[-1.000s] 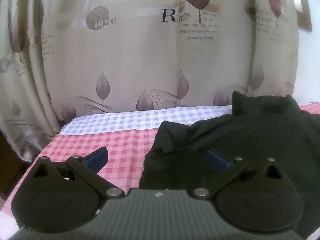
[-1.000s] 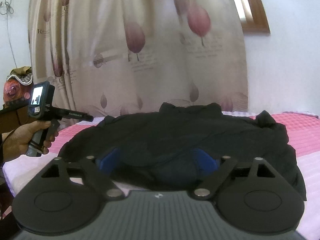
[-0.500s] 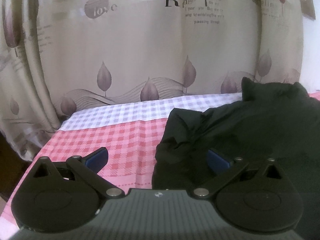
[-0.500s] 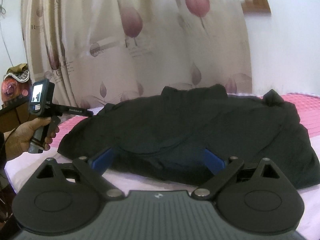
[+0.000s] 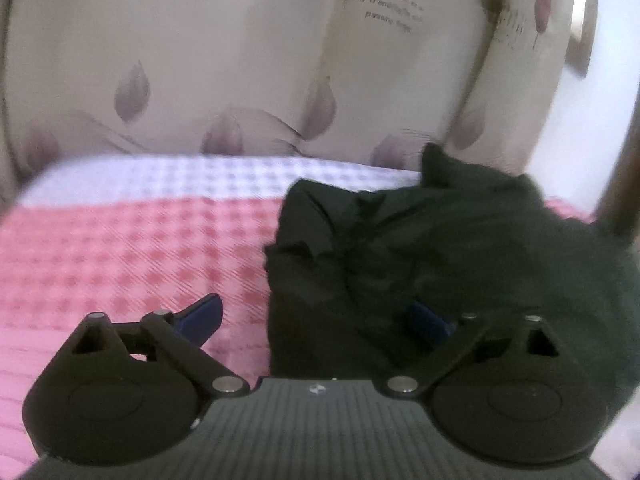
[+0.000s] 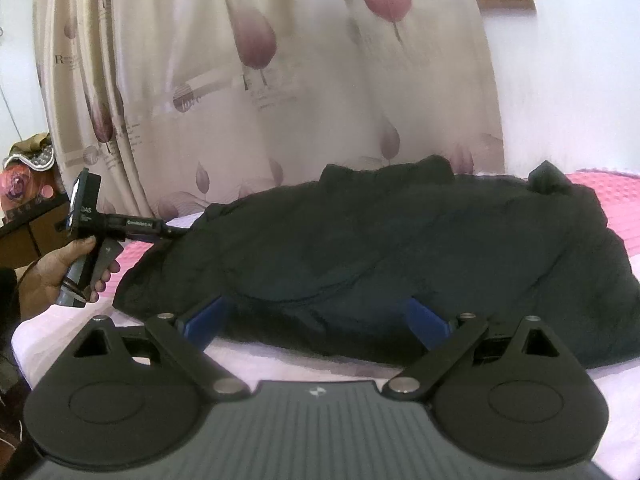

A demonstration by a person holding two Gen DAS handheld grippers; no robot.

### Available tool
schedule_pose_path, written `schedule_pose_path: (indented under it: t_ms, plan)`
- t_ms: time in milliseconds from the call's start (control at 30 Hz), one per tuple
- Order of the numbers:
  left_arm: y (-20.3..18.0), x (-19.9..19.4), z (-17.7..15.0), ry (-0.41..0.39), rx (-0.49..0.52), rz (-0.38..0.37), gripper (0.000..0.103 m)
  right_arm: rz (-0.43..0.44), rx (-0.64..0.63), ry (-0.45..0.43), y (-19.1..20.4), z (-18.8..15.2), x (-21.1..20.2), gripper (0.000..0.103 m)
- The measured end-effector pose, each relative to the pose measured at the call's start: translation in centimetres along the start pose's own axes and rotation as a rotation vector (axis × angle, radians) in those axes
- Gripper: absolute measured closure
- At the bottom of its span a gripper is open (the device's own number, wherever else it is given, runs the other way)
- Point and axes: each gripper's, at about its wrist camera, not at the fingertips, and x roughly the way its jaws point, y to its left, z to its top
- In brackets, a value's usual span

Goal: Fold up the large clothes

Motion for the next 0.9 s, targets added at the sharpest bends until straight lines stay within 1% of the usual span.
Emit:
schedule_pose_path:
  t_ms: [67,133,167,200,333,400,433,500,533,600,667,767,833,900]
  plan:
    - [1.1,0.6,0.0,0.03,-0.039,-0.083,0.016,0.007,0.003,0.006,0.1,-0.2,0.2,0.005]
    - [2.2,1.7,-0.3,0.086,-0.088,-0.173,0.016,0.011,0.005,0.012,0.2,-0.3,0.4,0.005]
    - [2.9,2.5,-0.5,0.132,-0.134,-0.229,0.016,0.012,0.007,0.013,0.2,-0.3,0.5,0.005]
    - [3.5,3.0,-0.8,0.15,-0.17,-0.283,0.016,0.014,0.009,0.014,0.3,-0.3,0.6,0.005]
    - [3.4,4.0,-0.6,0.187,-0.152,-0.417,0.015,0.026,0.022,0.014,0.4,-0.1,0.8,0.005]
    - [3.1,5.1,-0.1,0.232,-0.163,-0.485,0.017,0.034,0.034,0.013,0.5,-0.1,1.0,0.005]
    - [2.8,5.7,0.2,0.255,-0.168,-0.517,0.021,0.038,0.041,0.014,0.7,0.0,1.1,0.005]
    - [1.7,6.5,0.5,0.284,-0.125,-0.557,0.026,0.045,0.05,0.016,1.0,0.2,1.4,0.005]
    - [1.4,6.7,0.5,0.287,-0.107,-0.569,0.034,0.049,0.05,0.015,1.2,0.3,1.6,0.005]
    - [1.4,6.7,0.1,0.287,-0.119,-0.607,0.046,0.055,0.037,0.013,1.7,0.6,1.8,0.005]
    - [1.7,6.0,-0.6,0.253,-0.134,-0.637,0.055,0.062,0.01,0.007,2.3,1.2,1.8,0.005]
    - [1.7,3.7,-2.8,0.201,-0.146,-0.703,0.063,0.056,-0.055,-0.012,3.1,2.1,1.5,0.005]
    - [1.6,1.9,-4.8,0.188,-0.153,-0.742,0.065,0.048,-0.101,-0.023,3.3,2.8,1.3,0.005]
    - [2.0,0.2,-6.9,0.186,-0.188,-0.762,0.065,0.027,-0.129,-0.045,3.1,3.4,0.7,0.005]
